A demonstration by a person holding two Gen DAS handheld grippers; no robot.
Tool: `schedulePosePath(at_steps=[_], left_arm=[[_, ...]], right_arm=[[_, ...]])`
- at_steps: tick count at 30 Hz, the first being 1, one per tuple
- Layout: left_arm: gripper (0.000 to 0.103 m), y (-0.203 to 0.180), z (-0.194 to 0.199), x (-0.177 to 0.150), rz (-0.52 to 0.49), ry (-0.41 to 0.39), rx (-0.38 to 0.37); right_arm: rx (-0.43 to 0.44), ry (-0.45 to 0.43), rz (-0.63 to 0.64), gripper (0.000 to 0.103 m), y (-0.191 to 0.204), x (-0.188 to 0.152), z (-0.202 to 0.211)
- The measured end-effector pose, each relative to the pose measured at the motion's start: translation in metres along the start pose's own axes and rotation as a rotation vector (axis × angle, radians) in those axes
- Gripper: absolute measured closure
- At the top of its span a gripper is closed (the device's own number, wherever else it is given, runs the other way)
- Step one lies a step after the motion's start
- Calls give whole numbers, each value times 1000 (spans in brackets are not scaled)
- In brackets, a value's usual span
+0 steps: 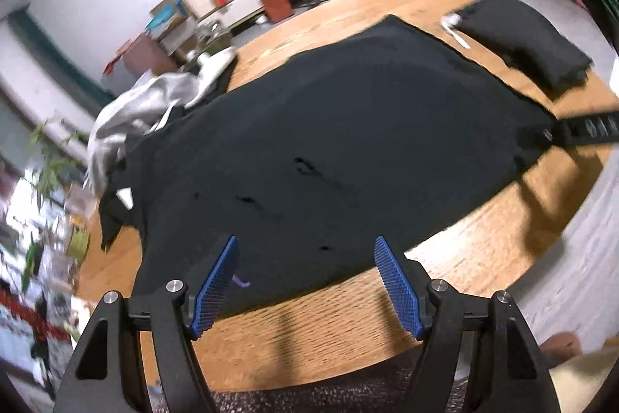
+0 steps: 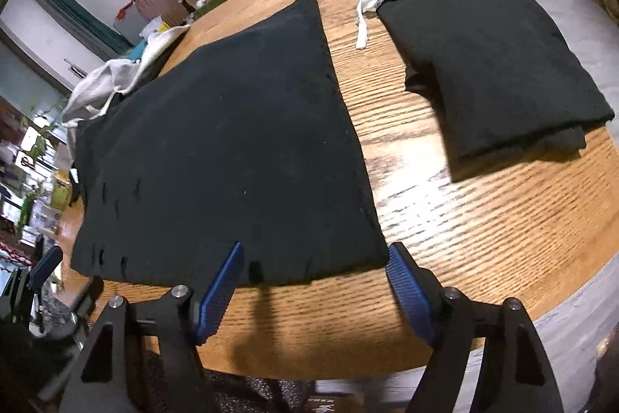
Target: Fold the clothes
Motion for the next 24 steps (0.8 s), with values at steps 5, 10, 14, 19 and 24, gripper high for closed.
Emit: schedulePosePath(at_steps=[5, 10, 14, 19, 24], left_arm=[[30, -24, 5, 3, -34, -83, -44], [30, -57, 16, 15, -106, -201, -68], [30, -82, 29, 34, -112, -307, -119], [30, -115, 29, 55, -135, -372, -118], [78, -130, 22, 73, -115, -411, -85]], right_arm=[[39, 17, 24, 83, 2, 9, -10], [202, -6, -34, 89, -1, 19, 6], [260, -19, -25, 89, 7, 24, 18], [333, -35, -14, 89, 17, 30, 34], [372, -35, -41, 89, 10, 31, 38]])
Point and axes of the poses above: each gripper's, at about its wrist camera, not at the fingertips, and z roughly against the way its jaws point, y to its left, x to its top, the point moved 4 cm from there along -z, roughly the way its jaws point, and after that the axes turned 15 degrees about x, right-handed, at the moved point
